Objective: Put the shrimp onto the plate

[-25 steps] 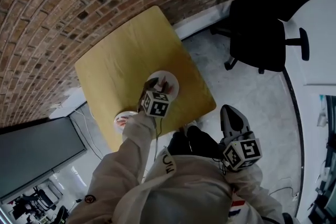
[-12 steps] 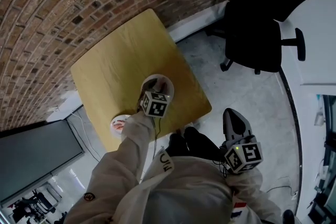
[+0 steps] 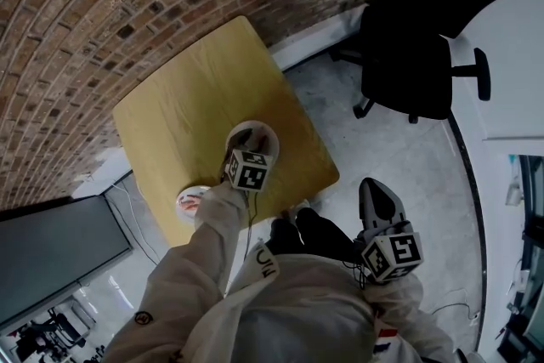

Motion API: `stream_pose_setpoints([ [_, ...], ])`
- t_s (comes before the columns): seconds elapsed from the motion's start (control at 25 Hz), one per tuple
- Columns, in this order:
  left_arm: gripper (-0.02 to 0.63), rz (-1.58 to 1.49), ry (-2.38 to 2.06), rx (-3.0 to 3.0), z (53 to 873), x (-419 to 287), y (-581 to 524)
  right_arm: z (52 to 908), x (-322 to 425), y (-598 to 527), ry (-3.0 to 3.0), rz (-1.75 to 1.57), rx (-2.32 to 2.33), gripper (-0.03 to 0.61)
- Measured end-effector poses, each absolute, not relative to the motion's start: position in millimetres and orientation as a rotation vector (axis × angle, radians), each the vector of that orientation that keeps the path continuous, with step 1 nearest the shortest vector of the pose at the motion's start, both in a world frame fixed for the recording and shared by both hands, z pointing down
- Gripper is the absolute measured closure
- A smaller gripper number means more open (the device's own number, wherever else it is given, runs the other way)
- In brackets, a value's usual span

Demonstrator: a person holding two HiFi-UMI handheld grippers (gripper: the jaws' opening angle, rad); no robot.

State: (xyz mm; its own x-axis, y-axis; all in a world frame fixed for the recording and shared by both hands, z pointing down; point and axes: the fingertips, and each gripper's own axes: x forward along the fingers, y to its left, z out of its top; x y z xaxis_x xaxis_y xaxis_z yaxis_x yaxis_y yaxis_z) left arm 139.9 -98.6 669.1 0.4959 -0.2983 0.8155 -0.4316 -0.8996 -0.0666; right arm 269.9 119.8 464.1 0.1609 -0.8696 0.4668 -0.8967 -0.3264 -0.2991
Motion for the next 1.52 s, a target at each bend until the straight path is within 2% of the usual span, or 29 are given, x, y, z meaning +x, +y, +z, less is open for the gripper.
stream_pose_setpoints([
  [0.44,0.456,1.328,-0.664,2.610,659.9,141.7,-97.4,461.4,266.3,127.1,-1.801,0.887,2.348,0.555],
  [0.8,0.457,1.204,-0.798,2.639,611.2,114.5,-95.3,453.4,240.3,106.2,-1.920,0.856,2.272,0.555],
  [1.12,0.457,1.130,-0.913,2.603,582.1,60.3,-80.5,447.1,198.0,83.7,-2.054,0.831,2.175,0.555],
  [1.52,0.459,1.109,-1.111,2.463,569.2,-40.0,-61.6,452.9,126.8,50.7,-2.234,0.843,1.984,0.555],
])
